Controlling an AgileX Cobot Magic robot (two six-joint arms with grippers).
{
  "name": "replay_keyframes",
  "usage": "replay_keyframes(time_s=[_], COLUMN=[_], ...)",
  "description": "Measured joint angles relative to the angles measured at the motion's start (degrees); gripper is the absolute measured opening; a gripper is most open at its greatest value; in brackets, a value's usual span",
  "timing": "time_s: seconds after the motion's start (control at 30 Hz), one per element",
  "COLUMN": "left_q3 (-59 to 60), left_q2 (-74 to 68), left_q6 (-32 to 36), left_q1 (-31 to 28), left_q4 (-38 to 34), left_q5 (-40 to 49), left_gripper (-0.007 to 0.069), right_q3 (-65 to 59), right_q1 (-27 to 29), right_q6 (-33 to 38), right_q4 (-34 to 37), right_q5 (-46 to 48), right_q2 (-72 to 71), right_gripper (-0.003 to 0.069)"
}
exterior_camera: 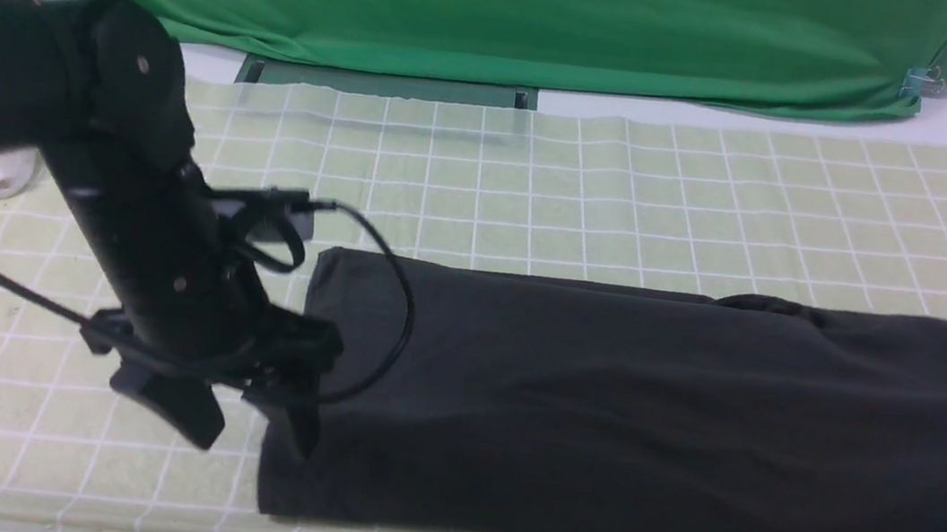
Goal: Fold a long-sleeved shirt over a green coffee tablecloth.
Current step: 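Fold the right end of the dark garment over onto its left end with the right gripper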
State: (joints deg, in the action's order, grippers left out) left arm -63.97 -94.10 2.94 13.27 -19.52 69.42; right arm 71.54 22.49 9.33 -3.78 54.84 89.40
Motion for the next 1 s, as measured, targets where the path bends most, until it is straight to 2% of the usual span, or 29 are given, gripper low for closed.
replay_keyframes(time_s=[0.03,0.2,0.4,0.43,0.57,0.7,0.77,0.8,0.9,0.93,0.97,1.0], left_q3=[-1.7,-5.85,-12.13,-13.38,-14.43,-14.44,-14.49,-14.49,-14.49,-14.49,-14.49,-14.49], left_q2=[0.77,1.48,1.44,1.37,0.79,-0.41,-0.87,-1.06,-1.06,-1.06,-1.06,-1.06], left_q6=[0.0,0.0,3.15,3.61,6.84,11.78,14.11,15.07,15.8,15.88,16.16,16.3], left_q1=[0.0,0.0,-1.11,-2.44,-8.24,-14.73,-16.25,-16.77,-17.15,-17.15,-17.15,-17.15], left_q4=[0.16,2.07,4.49,4.11,-0.1,-7.62,-9.79,-10.62,-11.3,-11.44,-11.79,-11.9], left_q5=[0.11,0.11,0.14,-0.13,-2.3,-3.33,-2.79,-2.58,-2.86,-2.98,-3.74,-3.99], left_gripper=[0.0593,0.0601,0.0528,0.0491,0.0342,0.0162,0.0099,0.0057,0.002,0.0017,0.0011,0.0012], right_q3=[0.0,0.33,1.98,2.09,2.09,2.09,2.09,2.09,2.09,2.09,2.09,2.09], right_q1=[0.0,-0.13,-6.84,-10.36,-20.09,-32.86,-38.48,-43.28,-51.29,-52.4,-56.87,-58.62], right_q6=[0.0,-0.47,-0.93,-1.26,-1.58,-4.07,-6.05,-7.48,-10.85,-11.34,-13.54,-13.95], right_q4=[-0.55,0.16,10.77,14.35,21.46,23.11,23.19,23.24,23.52,23.6,23.65,23.65], right_q5=[-1.91,-2.45,-1.95,-2.09,-3.5,-5.05,-7.36,-9.47,-16.4,-18.05,-23.53,-25.49], right_q2=[0.0,0.0,-2.9,-4.11,-5.88,-4.98,-4.02,-3.11,-0.61,-0.12,2.55,3.76], right_gripper=[0.0027,0.0027,0.0027,0.0027,0.0027,0.0027,0.0027,0.0027,0.0027,0.0027,0.0027,0.0027])
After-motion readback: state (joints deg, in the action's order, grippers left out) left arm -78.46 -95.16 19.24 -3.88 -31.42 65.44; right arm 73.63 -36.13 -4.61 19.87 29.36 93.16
